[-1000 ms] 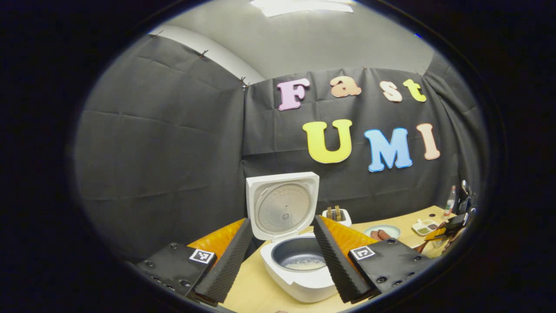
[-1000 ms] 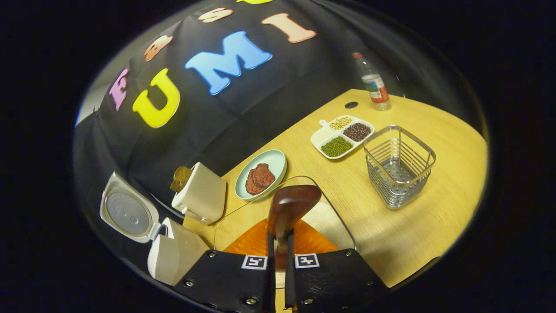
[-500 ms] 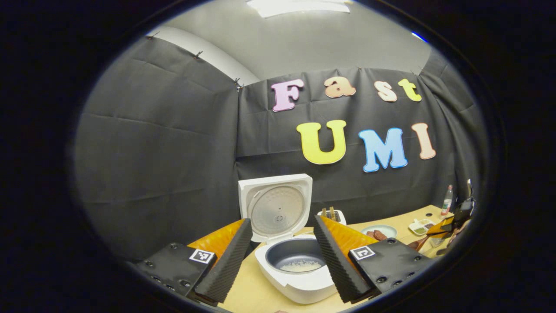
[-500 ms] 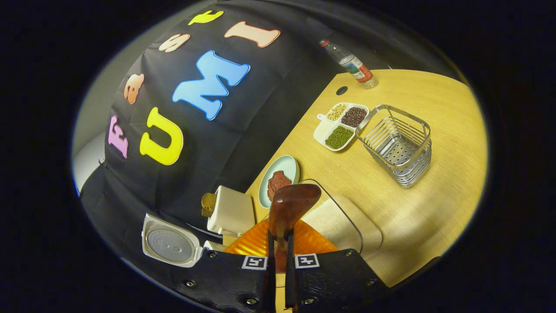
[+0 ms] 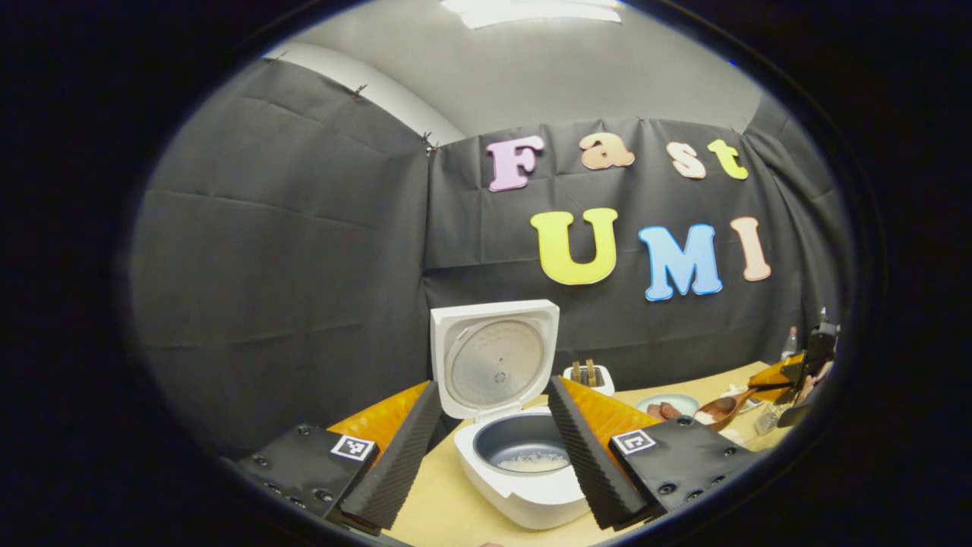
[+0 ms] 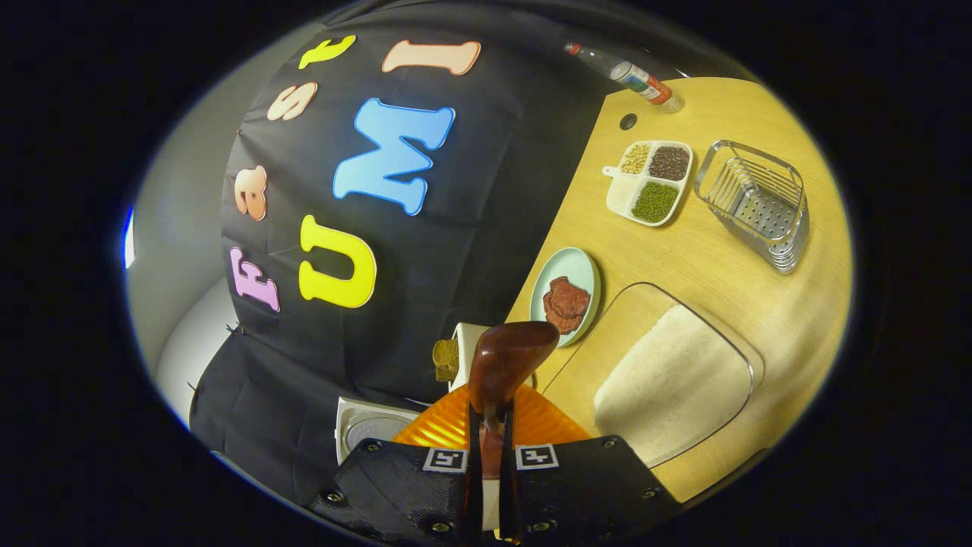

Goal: Close the left gripper, press the button to open the rice cooker; take a wooden spoon from the chopstick holder with the right hand, scoop a spoonful of rice and pour it into the rice cooker, then put the wooden spoon back into the chopstick holder.

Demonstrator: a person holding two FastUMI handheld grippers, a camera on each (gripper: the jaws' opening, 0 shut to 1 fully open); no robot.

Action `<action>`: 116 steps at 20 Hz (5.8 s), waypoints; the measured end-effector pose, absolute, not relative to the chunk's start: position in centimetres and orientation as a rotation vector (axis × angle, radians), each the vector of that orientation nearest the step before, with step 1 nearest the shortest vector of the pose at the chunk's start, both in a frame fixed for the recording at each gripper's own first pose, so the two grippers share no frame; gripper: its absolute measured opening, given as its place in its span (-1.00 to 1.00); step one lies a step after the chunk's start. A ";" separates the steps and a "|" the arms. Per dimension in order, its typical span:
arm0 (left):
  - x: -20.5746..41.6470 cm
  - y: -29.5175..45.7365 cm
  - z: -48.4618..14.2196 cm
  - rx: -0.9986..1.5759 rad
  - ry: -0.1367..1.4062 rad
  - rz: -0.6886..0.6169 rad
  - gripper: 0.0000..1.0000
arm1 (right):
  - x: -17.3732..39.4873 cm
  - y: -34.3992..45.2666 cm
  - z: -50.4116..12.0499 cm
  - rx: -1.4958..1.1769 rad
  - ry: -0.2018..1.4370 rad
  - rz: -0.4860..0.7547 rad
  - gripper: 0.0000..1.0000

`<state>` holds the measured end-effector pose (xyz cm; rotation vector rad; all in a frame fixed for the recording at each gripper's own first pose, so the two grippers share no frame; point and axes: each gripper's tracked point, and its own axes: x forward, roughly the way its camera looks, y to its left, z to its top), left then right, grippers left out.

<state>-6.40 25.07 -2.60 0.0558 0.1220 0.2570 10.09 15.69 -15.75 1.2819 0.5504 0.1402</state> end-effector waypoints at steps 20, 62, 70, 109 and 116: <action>-12.2 32.3 -5.0 0.018 0.173 0.442 1.00 | 15.4 32.9 -8.2 1.101 0.595 0.480 -0.83; -16.1 36.0 -5.5 -0.018 0.180 0.566 0.96 | 12.4 44.4 -4.8 -0.177 0.207 0.705 -0.83; -12.5 31.1 -3.5 0.000 0.143 0.467 0.82 | 13.3 34.9 -2.0 -0.013 0.219 0.595 -0.82; -2.4 8.0 -0.8 0.080 0.150 0.180 0.94 | 11.1 -8.3 -18.0 0.198 0.484 -0.078 -0.83; -3.4 8.1 -0.5 0.117 0.159 0.207 0.93 | 10.5 -8.4 -23.5 0.336 0.584 -0.076 -0.83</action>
